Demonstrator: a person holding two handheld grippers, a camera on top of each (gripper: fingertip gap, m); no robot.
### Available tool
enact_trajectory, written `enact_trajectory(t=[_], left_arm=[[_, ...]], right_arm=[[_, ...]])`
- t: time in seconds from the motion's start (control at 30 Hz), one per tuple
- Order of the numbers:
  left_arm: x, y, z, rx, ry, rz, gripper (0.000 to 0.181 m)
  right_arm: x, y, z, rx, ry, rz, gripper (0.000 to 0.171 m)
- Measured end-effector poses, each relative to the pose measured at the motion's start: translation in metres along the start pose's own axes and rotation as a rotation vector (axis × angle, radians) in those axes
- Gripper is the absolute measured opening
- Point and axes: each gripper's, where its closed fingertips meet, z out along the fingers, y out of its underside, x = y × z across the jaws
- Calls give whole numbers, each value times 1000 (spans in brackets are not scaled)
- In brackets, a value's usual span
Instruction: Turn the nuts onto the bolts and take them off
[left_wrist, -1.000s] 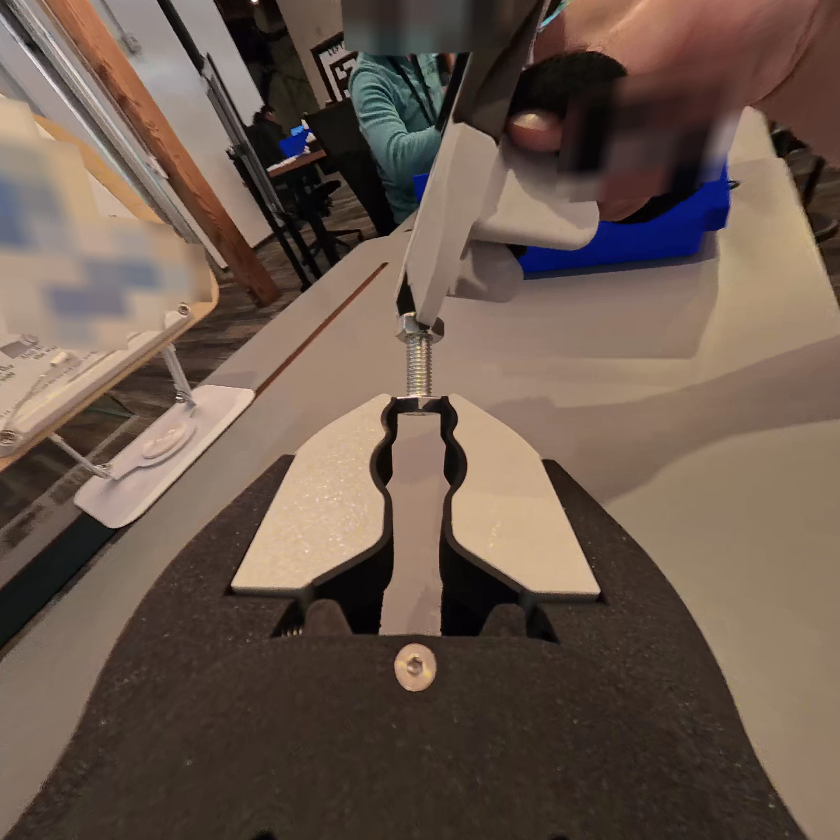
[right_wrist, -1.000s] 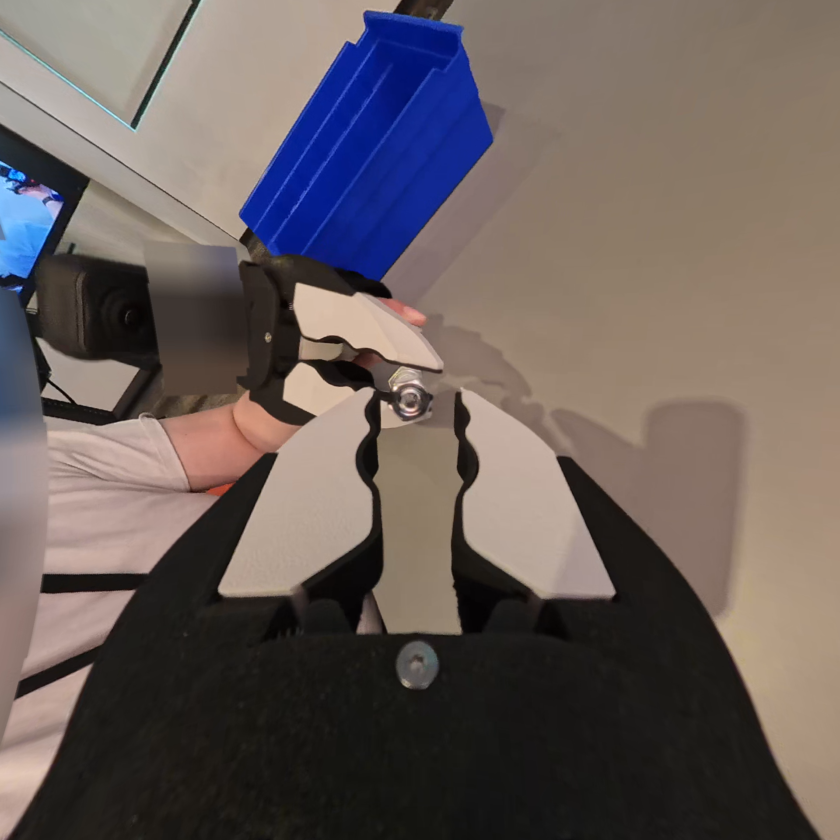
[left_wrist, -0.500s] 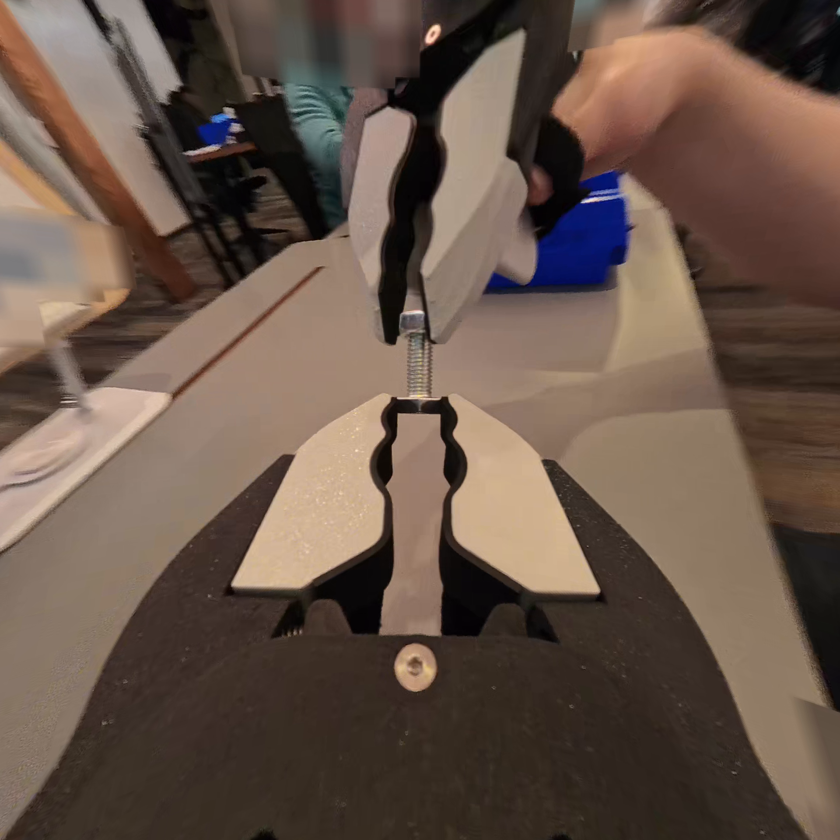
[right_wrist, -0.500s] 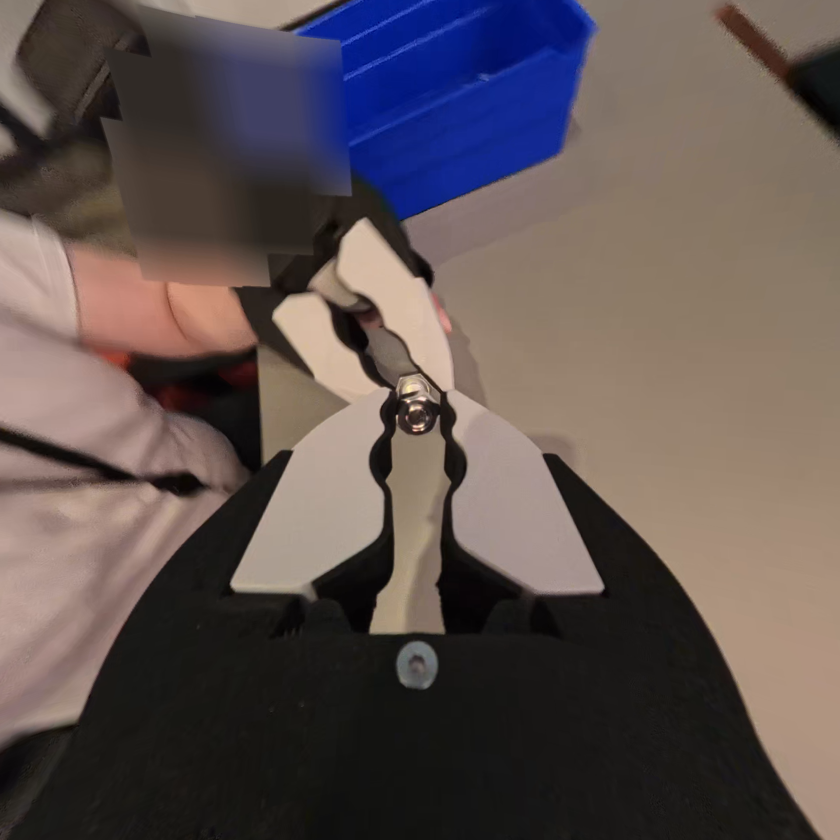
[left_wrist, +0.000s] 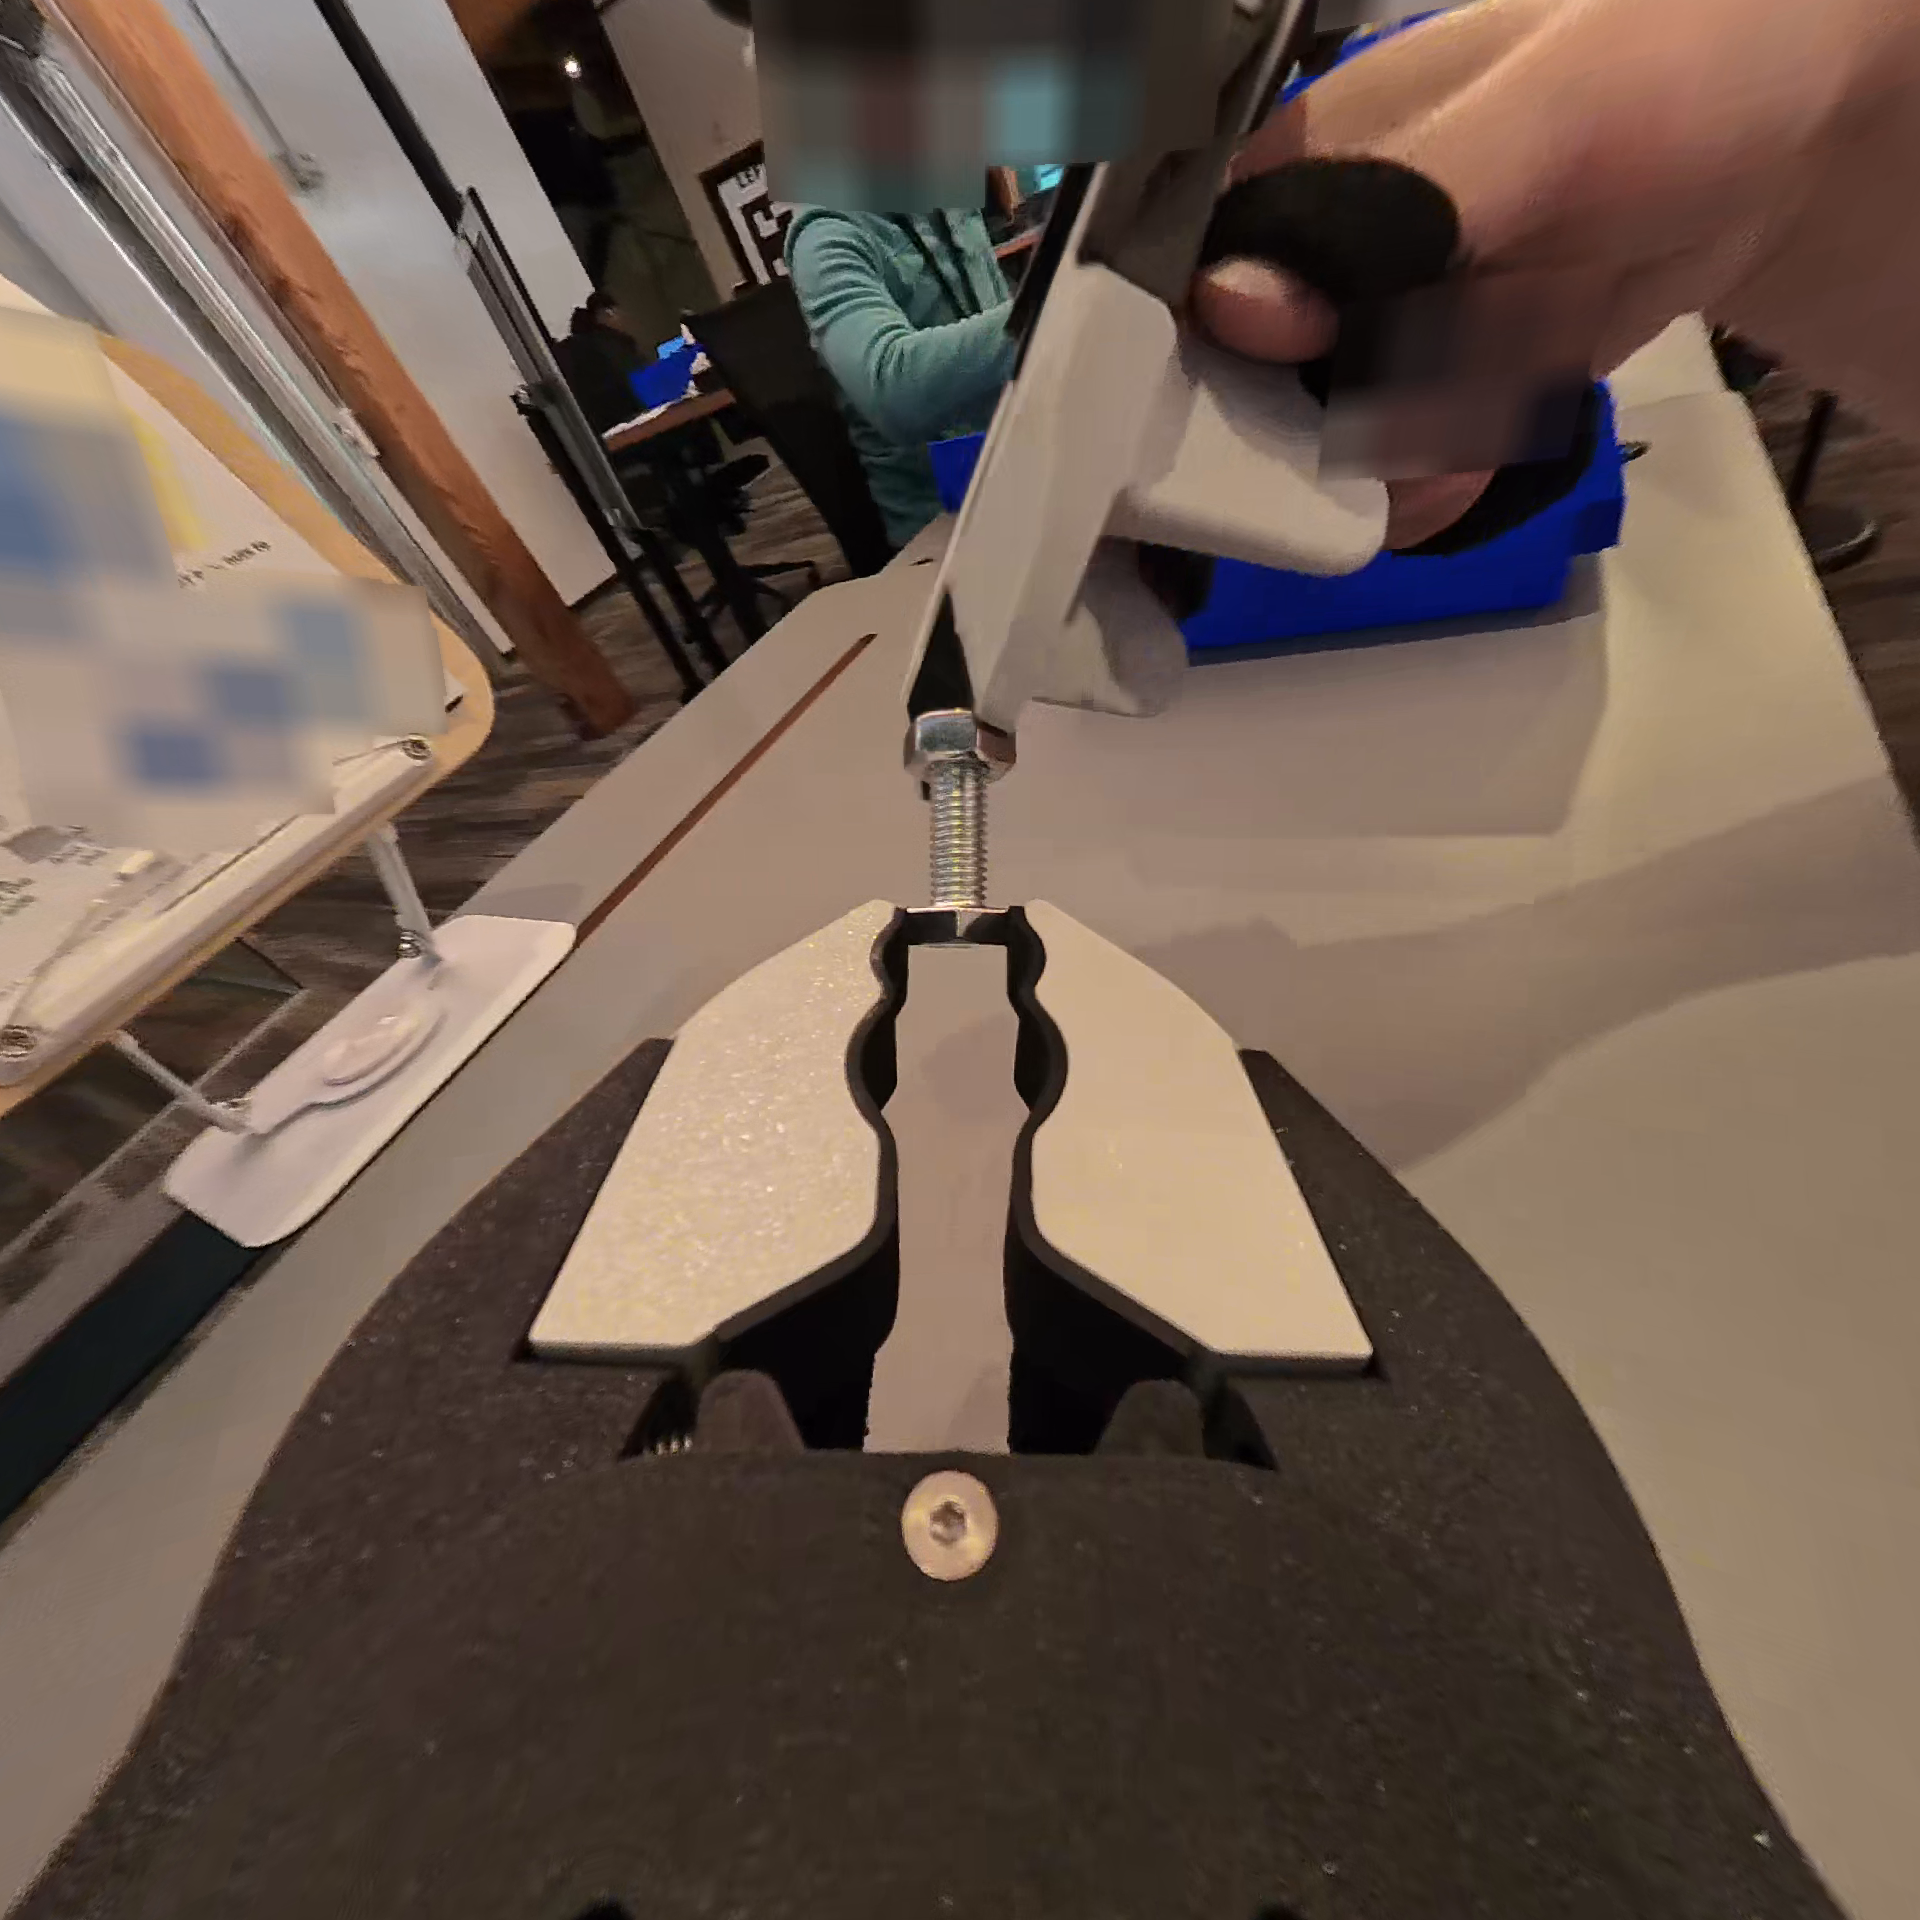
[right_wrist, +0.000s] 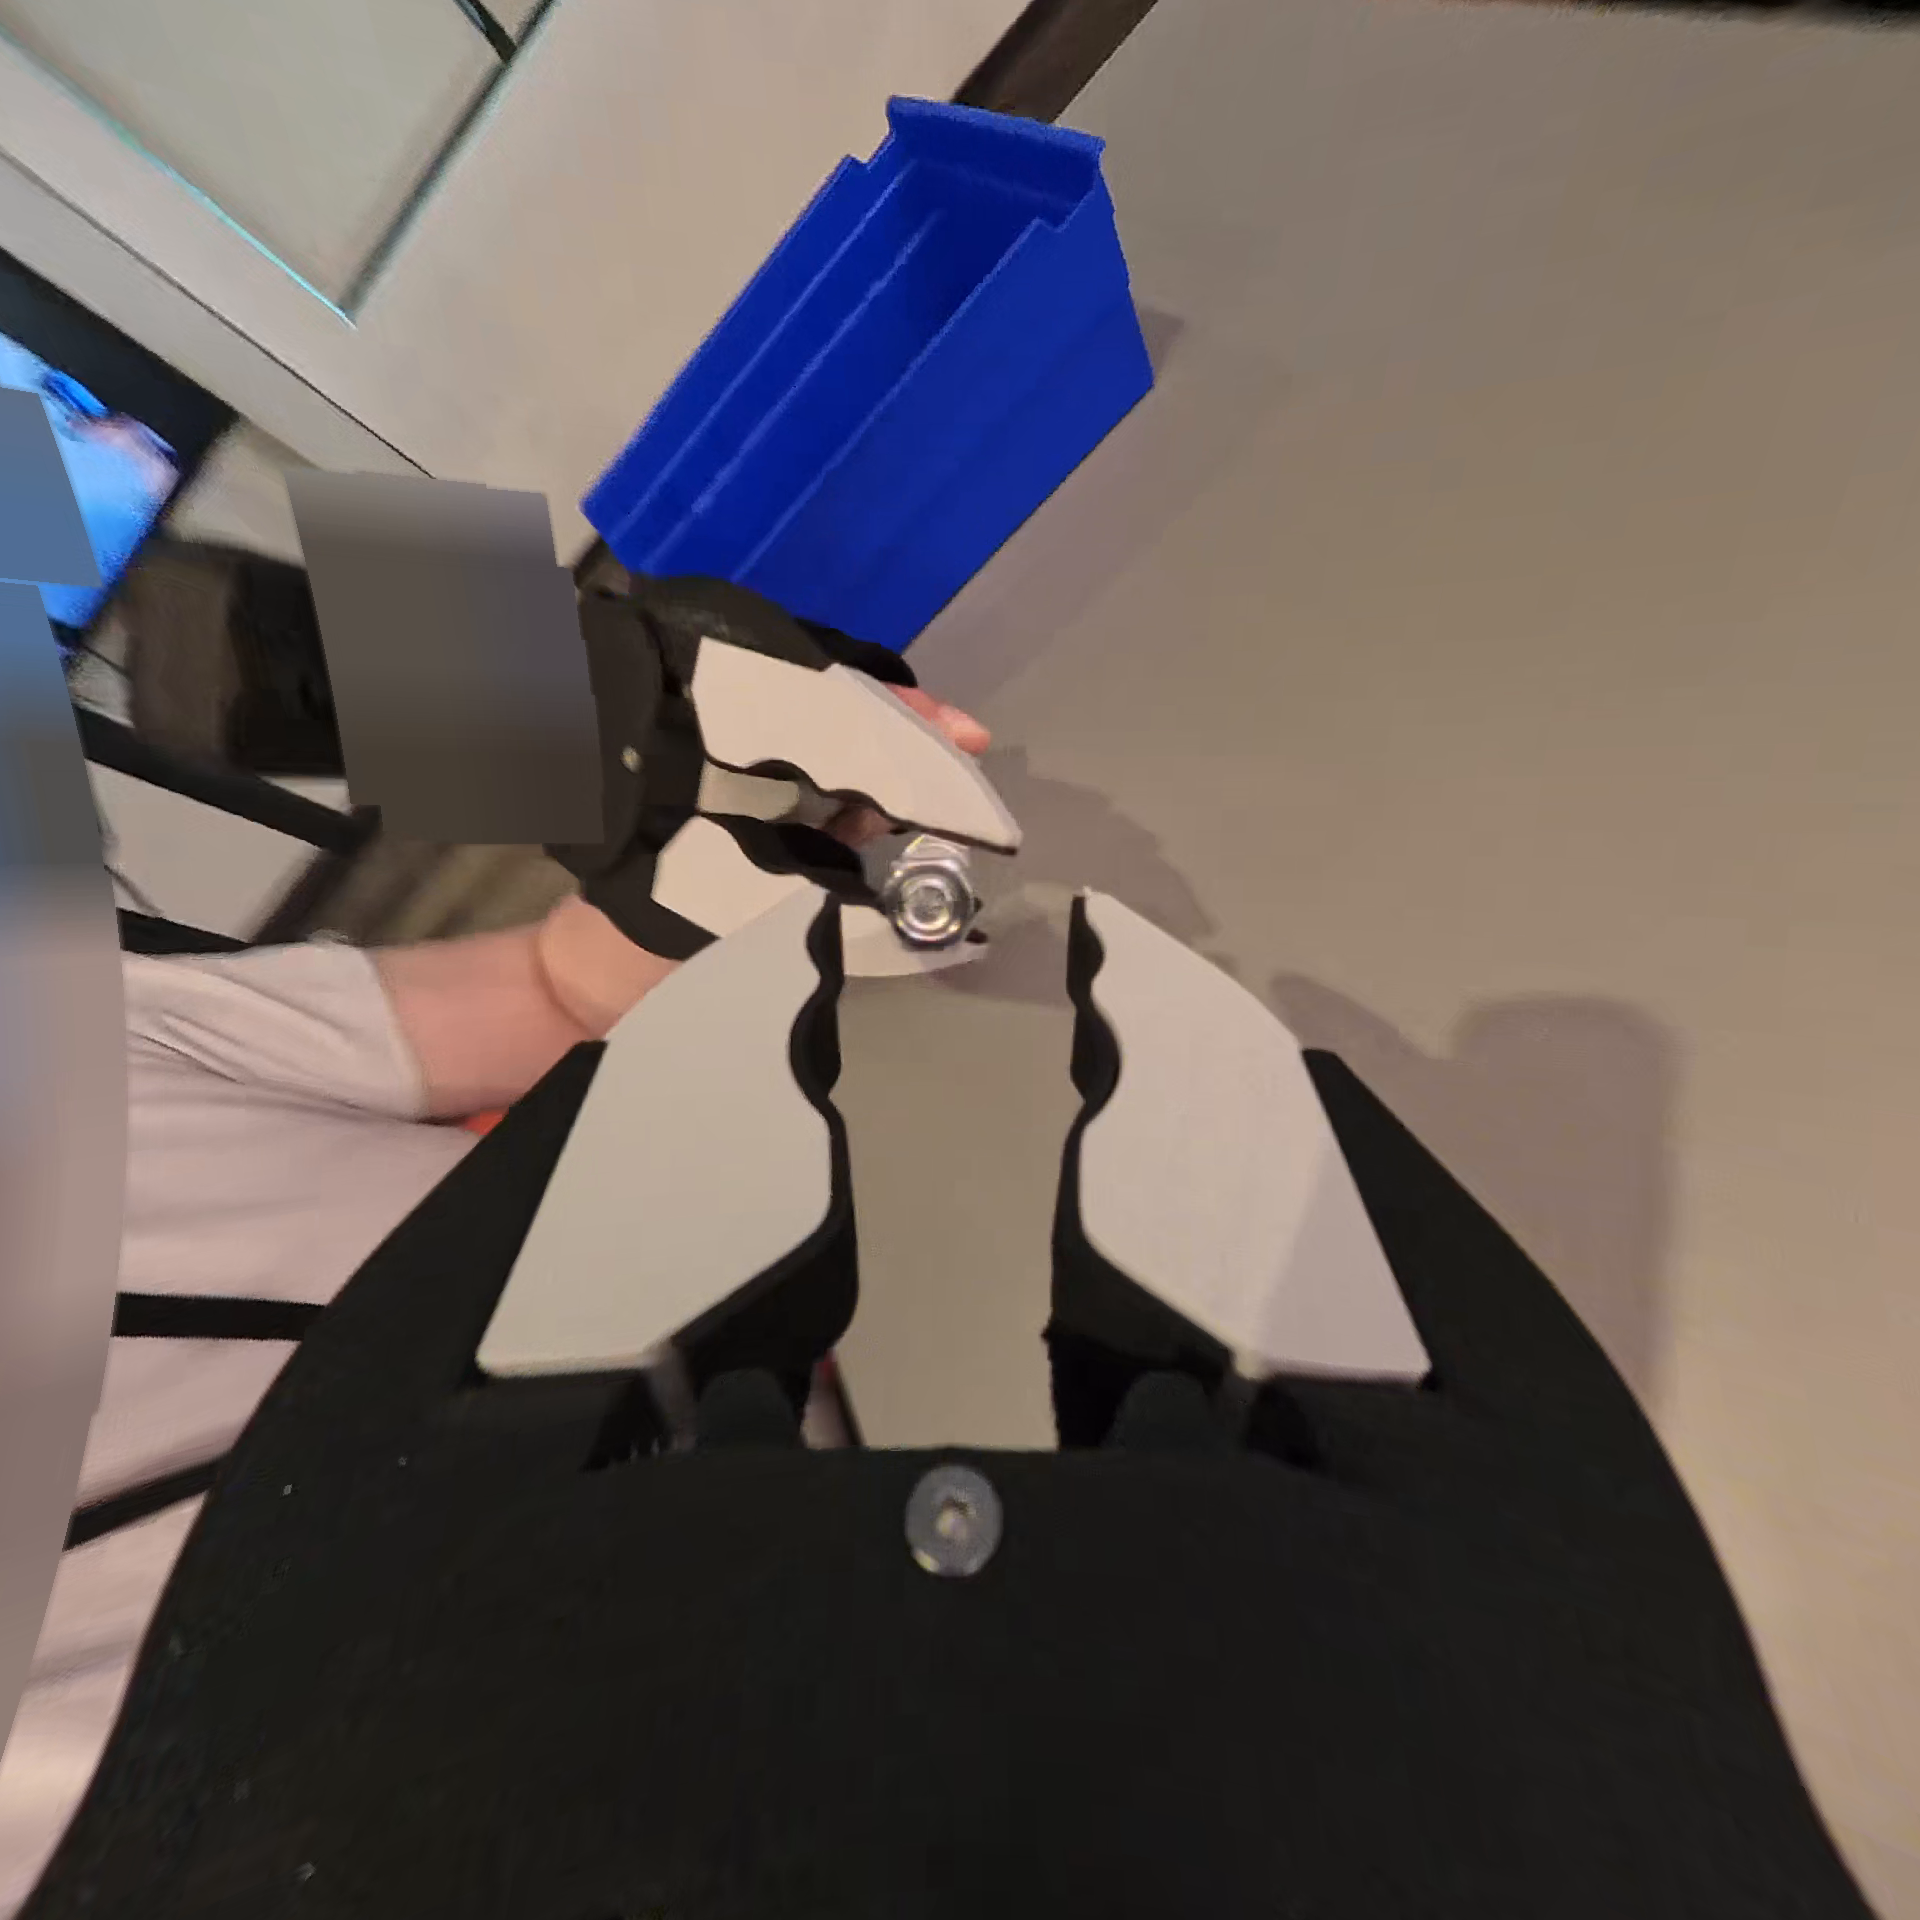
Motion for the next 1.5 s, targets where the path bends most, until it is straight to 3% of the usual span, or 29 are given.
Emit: enact_trajectory(t=[0.13, 0.23, 0.4, 0.47, 0.57, 0.73, 0.9, 0.93, 1.1, 1.23, 1.4, 1.5], left_arm=[[2, 3, 2, -20, -4, 15, 18], [4, 2, 2, -7, 27, -15, 18], [22, -4, -4, 21, 189, -71, 18], [26, -4, -4, 23, 218, -82, 18], [23, -7, -5, 38, 197, -78, 18], [13, -4, -2, 27, 120, -49, 18], [9, -1, 0, 11, 65, -8, 18], [8, 0, 0, 3, 56, 4, 18], [5, 2, 2, -10, 15, 39, 18], [9, 2, 1, -7, 52, 19, 18], [29, -4, -3, 25, 216, -48, 18], [30, -7, -4, 42, 225, -61, 18]], right_arm=[[0, 3, 4, -33, -9, 32, 19], [-3, 4, 4, -73, -4, -77, 19], [-14, 17, -2, -162, -32, -754, 19], [-15, 19, -2, -155, -6, -893, 19], [-16, 14, -1, -80, 20, -862, 20], [-7, 3, -8, 34, 40, -626, 51], [-12, 2, -4, 45, -67, -229, 48], [-15, 3, -1, 43, -96, -167, 41], [-5, 5, 4, 14, 21, -94, 20], [-6, 8, 3, -39, 30, -210, 17], [-17, 22, -3, -115, -35, -811, 17], [-19, 21, -4, -84, -36, -870, 17]])
